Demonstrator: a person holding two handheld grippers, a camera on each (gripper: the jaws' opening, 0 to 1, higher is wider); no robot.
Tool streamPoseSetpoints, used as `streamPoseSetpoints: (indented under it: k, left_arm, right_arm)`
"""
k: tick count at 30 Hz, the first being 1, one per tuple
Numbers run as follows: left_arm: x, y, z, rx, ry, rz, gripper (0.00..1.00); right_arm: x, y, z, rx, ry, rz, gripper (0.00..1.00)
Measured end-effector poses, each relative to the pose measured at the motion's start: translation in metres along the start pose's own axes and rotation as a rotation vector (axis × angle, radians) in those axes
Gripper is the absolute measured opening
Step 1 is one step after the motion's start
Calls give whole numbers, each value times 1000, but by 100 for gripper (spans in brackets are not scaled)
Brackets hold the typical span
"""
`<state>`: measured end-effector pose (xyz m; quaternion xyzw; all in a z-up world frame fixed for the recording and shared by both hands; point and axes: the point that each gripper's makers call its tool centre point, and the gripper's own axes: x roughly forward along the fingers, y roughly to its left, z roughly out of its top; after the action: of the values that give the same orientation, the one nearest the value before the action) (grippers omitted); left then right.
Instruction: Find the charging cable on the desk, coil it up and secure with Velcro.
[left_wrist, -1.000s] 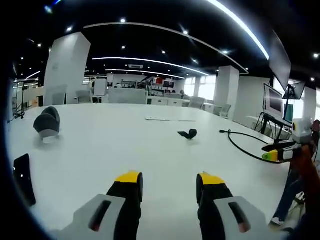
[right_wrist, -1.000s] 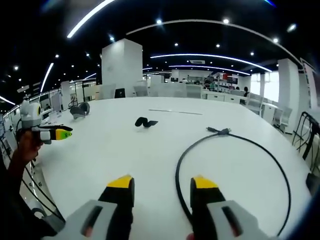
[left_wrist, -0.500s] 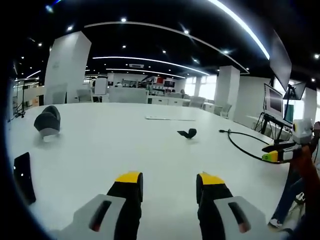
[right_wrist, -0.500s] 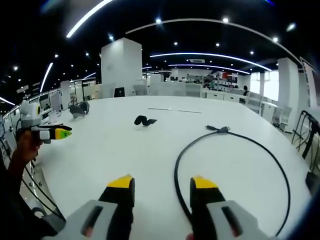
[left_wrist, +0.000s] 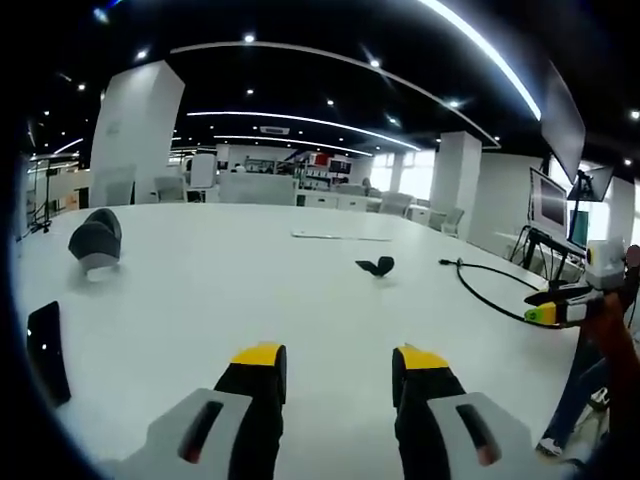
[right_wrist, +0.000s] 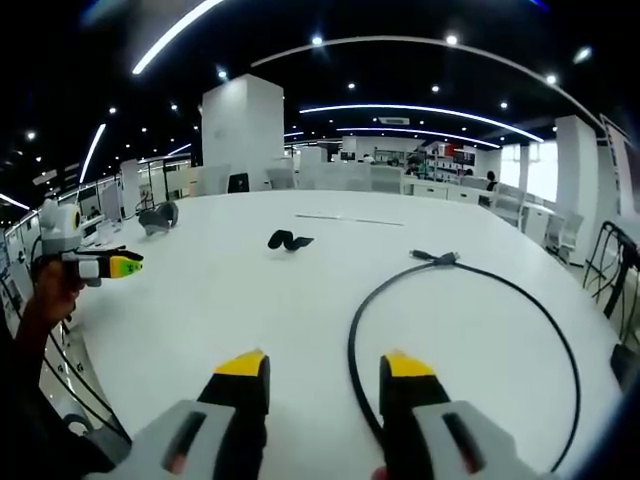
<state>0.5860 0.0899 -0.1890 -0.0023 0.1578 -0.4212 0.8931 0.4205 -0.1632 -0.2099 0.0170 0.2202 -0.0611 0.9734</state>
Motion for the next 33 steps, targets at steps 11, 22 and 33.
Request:
streamPoseSetpoints:
  k: [11, 22, 33]
  left_arm:
    - [1, -4, 0, -5, 10, -2, 41]
    - [4, -13, 5, -8, 2, -23, 41]
    - [17, -30, 9, -8, 5, -54, 41]
  right_arm:
    - [0, -4, 0, 4, 2, -4, 45]
    - [-3, -10, 3, 7, -6, -12, 44]
    - [-7, -33, 6, 17, -17, -35, 43]
